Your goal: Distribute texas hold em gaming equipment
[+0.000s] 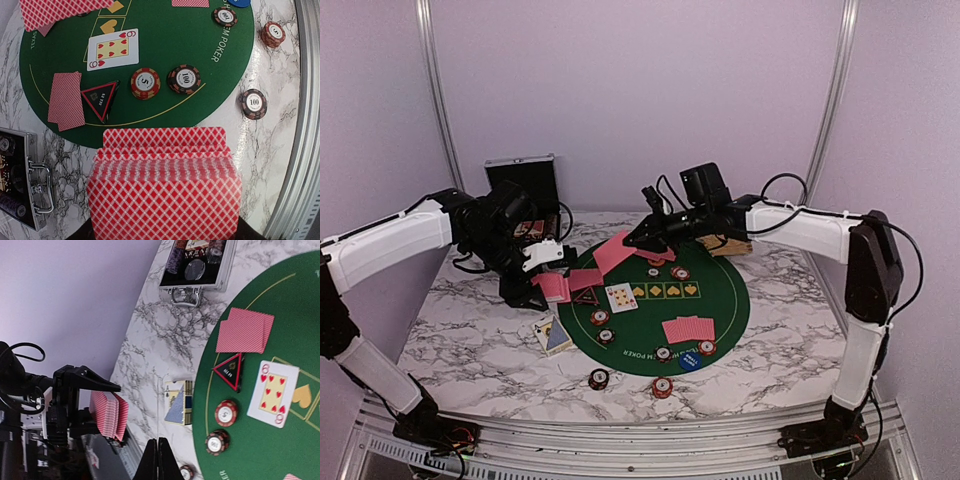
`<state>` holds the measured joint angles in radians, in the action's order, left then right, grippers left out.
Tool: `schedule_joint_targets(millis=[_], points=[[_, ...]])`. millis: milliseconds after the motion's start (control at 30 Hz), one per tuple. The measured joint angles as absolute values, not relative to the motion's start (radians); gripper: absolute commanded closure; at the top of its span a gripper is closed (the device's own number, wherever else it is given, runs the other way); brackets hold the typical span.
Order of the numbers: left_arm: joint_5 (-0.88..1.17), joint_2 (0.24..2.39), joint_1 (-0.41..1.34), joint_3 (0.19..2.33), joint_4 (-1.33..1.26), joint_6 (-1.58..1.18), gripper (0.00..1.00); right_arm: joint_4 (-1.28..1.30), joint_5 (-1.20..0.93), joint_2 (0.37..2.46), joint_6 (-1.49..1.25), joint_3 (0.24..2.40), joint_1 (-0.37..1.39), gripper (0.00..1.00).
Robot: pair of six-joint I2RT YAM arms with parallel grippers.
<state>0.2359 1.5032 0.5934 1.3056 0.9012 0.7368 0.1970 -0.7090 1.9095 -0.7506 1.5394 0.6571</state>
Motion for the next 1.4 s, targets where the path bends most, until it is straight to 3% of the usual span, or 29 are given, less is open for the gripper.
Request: schedule_joint_targets(millis=[367,533,700,933,1333,1400], points=[[0.234,1.468,0.579,1.279,0.899,0.737,1.00,0.514,-0.397,1.950,-0.345,1.706,0.652,1.00],[0.234,1.464,0.575,1.274,0.899,0.737,1.00,0.574,-0.117,1.996,-0.171,1.709,0.688,1.00],[0.234,1.462,0.574,1.274,0.899,0.737,1.00,0.529,0.232,2.007,0.086,1.690,0.822,1.00],[0.227,1.451,0.574,1.272,0.899,0.736,1.00,0.326,0.537,2.072,0.396,1.608,0.959,1.00],[0.215,1.430,0.573,1.265,0.900,0.737,1.00,0.139,0.649,2.198,0.637,1.505,0.974,1.00],[0.215,1.430,0.571,1.265,0.900,0.737,1.00,0.134,0.632,2.198,0.635,1.505,0.978,0.95]])
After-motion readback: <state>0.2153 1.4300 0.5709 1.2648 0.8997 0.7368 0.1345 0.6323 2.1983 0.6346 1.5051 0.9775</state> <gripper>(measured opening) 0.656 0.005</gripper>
